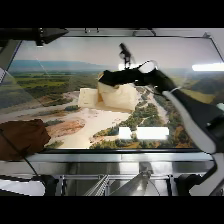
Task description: Fold the shirts.
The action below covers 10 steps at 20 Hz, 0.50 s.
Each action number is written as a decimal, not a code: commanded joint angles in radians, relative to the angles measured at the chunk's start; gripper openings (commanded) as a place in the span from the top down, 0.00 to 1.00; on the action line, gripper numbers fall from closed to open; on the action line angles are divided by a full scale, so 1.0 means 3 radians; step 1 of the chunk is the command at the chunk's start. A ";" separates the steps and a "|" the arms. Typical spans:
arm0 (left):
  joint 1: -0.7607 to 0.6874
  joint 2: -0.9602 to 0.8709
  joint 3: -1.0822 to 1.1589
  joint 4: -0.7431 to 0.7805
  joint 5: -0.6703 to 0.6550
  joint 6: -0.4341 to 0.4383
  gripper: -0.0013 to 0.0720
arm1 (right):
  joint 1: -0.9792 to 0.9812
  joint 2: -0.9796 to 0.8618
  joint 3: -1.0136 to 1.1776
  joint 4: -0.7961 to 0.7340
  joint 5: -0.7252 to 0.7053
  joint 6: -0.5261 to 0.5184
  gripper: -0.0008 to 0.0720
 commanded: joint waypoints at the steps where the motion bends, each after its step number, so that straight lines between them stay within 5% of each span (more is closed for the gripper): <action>1: 0.0231 0.0125 -0.0003 -0.0019 -0.0323 0.0042 0.98 | 0.0518 -0.0743 0.0732 -0.0132 -0.0342 -0.0001 0.66; 2: 0.0226 0.0125 -0.0008 -0.0019 -0.0415 0.0010 0.98 | 0.0577 -0.0839 0.0923 -0.0071 -0.0146 -0.0003 0.19; 4: 0.0160 0.0130 -0.0009 -0.0020 -0.0484 -0.0020 0.98 | 0.0596 -0.0825 0.1096 -0.0071 0.0272 -0.0027 0.16; 5: 0.0128 0.0140 -0.0009 -0.0019 -0.0486 -0.0019 0.98 | 0.0546 -0.0758 0.1120 -0.0072 0.0558 -0.0028 0.29; 6: 0.0092 0.0151 -0.0009 -0.0019 -0.0506 -0.0019 0.98 | 0.0460 -0.0675 0.1120 -0.0093 0.0902 -0.0029 0.64; 7: 0.0052 0.0164 -0.0009 -0.0015 -0.0542 -0.0019 0.98 | 0.0333 -0.0593 0.1120 -0.0123 0.1326 -0.0017 0.77; 9: -0.0014 0.0193 -0.0009 -0.0014 -0.0589 -0.0015 0.98 | 0.0017 -0.0460 0.1119 -0.0159 0.2055 0.0186 0.78; 10: -0.0052 0.0220 -0.0010 -0.0013 -0.0609 -0.0015 0.98 | -0.0151 -0.0401 0.1118 -0.0159 0.2354 0.0315 0.91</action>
